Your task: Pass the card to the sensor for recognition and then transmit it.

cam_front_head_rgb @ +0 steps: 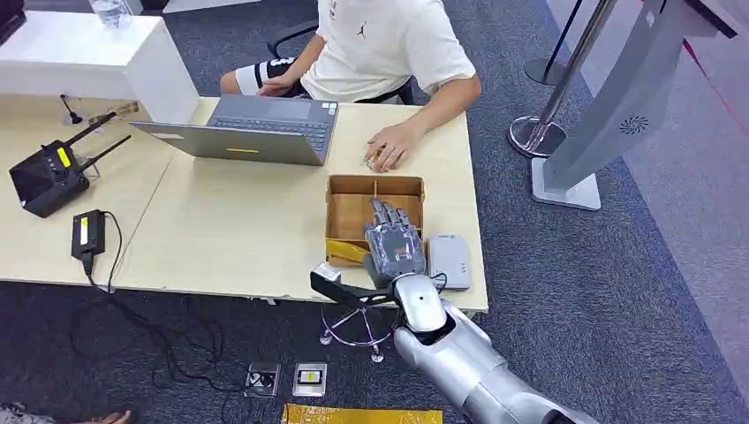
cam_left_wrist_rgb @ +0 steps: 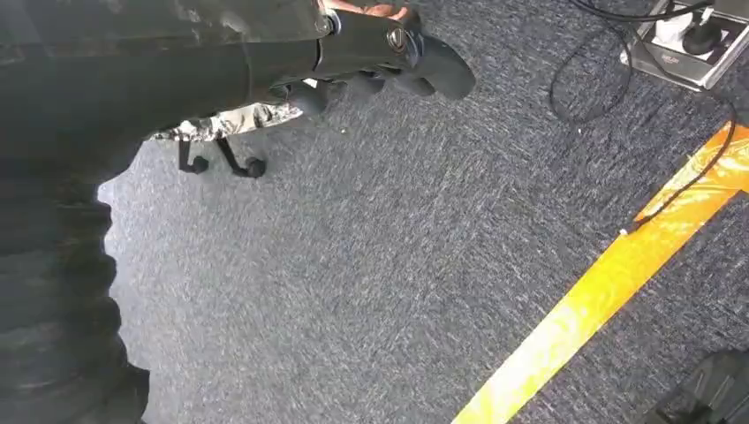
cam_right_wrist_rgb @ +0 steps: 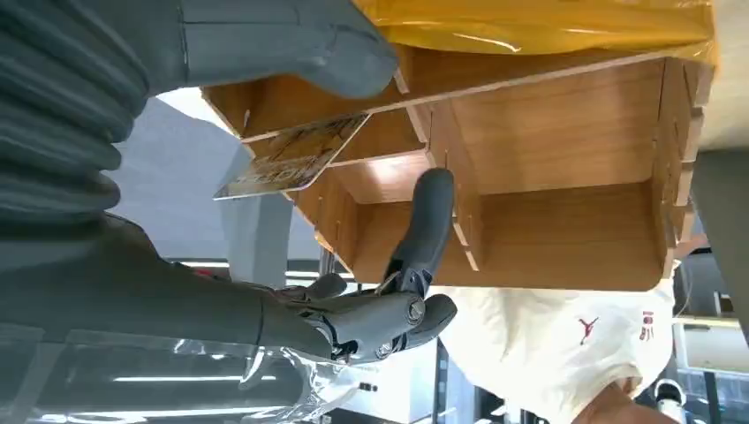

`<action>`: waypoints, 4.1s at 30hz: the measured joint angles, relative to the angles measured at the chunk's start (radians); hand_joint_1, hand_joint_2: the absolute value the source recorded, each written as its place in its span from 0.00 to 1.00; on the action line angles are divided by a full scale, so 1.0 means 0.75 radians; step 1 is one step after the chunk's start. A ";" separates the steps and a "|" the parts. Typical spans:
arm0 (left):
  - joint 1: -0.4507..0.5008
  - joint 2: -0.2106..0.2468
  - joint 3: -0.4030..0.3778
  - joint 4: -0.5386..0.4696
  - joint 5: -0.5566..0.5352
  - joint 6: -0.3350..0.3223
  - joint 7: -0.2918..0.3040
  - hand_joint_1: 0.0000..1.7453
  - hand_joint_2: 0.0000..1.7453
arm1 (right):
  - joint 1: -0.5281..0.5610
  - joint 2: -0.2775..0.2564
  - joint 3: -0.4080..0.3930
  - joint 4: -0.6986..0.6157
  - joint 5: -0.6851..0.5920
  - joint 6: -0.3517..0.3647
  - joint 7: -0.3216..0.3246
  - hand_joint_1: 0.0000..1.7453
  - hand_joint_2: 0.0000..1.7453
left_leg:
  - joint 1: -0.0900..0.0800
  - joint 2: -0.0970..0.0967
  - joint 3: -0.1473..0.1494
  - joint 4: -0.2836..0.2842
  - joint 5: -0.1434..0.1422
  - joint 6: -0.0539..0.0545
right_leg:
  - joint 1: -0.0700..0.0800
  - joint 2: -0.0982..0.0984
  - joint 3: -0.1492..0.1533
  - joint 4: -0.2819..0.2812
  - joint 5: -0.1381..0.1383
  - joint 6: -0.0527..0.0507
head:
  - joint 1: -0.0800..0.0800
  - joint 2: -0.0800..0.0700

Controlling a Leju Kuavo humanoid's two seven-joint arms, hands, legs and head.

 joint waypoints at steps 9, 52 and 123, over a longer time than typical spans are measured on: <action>0.028 -0.001 0.010 0.004 0.033 0.034 0.000 0.00 1.00 | -0.005 0.021 0.000 0.030 0.005 -0.001 0.014 0.45 1.00 | 0.000 0.000 0.000 0.000 0.000 0.000 | 0.000 0.000 0.000 0.000 0.000 0.000 | 0.000 0.000; 0.011 0.000 0.014 0.010 0.021 0.019 0.000 0.00 1.00 | -0.022 -0.099 -0.121 0.043 -0.034 -0.056 0.117 1.00 1.00 | 0.000 0.001 0.001 0.000 0.000 0.000 | 0.000 0.001 0.000 0.000 0.000 0.000 | 0.000 0.000; -0.020 -0.002 0.012 0.008 0.005 -0.013 0.000 0.00 1.00 | 0.031 -0.081 -0.174 -0.066 -0.009 0.015 0.068 0.16 1.00 | 0.000 0.001 0.001 0.000 0.000 0.000 | 0.000 0.001 0.000 0.000 0.000 0.000 | 0.000 0.000</action>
